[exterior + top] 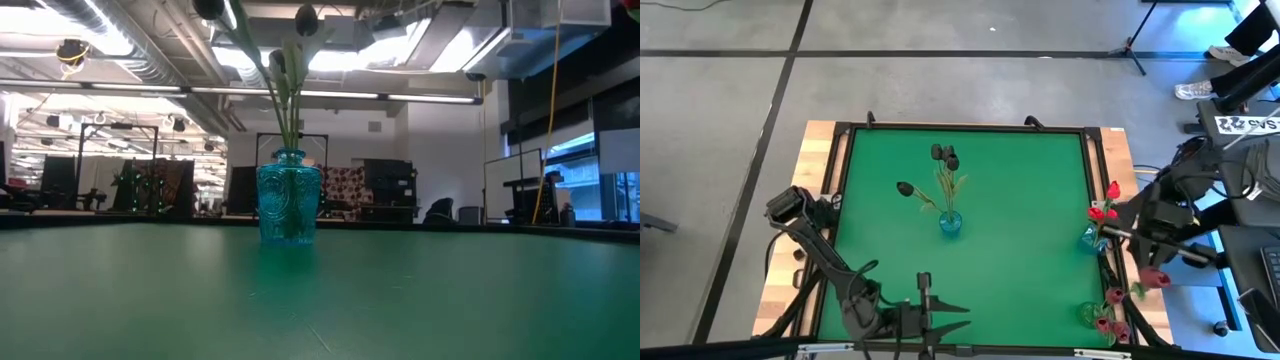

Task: Sort flowers into vase by color
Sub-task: Put the dark red flower into the green vase, then return to Home Position

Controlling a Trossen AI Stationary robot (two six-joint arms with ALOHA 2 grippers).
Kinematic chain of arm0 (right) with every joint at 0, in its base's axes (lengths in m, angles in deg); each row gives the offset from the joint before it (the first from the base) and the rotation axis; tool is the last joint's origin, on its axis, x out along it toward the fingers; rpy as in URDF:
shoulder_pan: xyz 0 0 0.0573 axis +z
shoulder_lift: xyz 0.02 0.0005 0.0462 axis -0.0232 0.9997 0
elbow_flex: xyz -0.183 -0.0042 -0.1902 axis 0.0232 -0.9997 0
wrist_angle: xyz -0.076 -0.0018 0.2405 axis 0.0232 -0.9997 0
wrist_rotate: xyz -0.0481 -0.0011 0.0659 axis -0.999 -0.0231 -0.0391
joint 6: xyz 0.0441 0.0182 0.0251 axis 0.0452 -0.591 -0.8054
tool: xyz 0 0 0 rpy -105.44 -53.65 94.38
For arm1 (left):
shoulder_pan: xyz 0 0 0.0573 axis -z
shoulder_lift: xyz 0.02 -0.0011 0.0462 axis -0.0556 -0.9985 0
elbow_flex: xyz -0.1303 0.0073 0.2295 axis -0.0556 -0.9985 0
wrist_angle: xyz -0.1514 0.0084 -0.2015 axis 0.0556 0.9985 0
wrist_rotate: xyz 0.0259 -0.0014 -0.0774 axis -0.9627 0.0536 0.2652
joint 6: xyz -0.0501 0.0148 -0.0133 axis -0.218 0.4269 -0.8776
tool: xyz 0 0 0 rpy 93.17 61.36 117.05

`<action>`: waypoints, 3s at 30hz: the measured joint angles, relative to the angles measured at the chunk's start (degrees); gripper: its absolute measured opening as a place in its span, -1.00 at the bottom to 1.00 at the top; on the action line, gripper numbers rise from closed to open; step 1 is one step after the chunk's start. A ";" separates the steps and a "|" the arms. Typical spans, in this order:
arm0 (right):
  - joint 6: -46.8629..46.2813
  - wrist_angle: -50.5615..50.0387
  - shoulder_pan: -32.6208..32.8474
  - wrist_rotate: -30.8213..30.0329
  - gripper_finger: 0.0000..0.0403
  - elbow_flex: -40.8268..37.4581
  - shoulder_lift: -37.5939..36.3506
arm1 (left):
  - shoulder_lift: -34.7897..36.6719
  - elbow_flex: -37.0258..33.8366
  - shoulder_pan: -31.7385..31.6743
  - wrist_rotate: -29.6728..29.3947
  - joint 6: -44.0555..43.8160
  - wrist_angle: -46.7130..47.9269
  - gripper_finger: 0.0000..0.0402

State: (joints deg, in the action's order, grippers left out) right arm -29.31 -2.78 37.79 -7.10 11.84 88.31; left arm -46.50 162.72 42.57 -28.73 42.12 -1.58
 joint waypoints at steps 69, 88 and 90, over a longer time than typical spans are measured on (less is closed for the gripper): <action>-15.46 -41.24 36.61 -53.47 0.12 8.64 1.75 | 10.39 0.07 -18.84 31.96 -19.14 25.85 -0.58; -0.91 -36.80 22.20 -79.10 0.12 8.84 -5.22 | 29.94 -10.68 -34.62 43.92 -13.68 35.60 -0.58; -0.12 -36.92 18.27 -77.27 0.12 8.84 -5.60 | 32.79 -14.43 -35.27 43.97 -13.95 33.12 -0.58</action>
State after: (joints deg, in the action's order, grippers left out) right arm -29.43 -39.70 56.06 -84.37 20.68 82.70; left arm -13.70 148.29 7.30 15.23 28.17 31.54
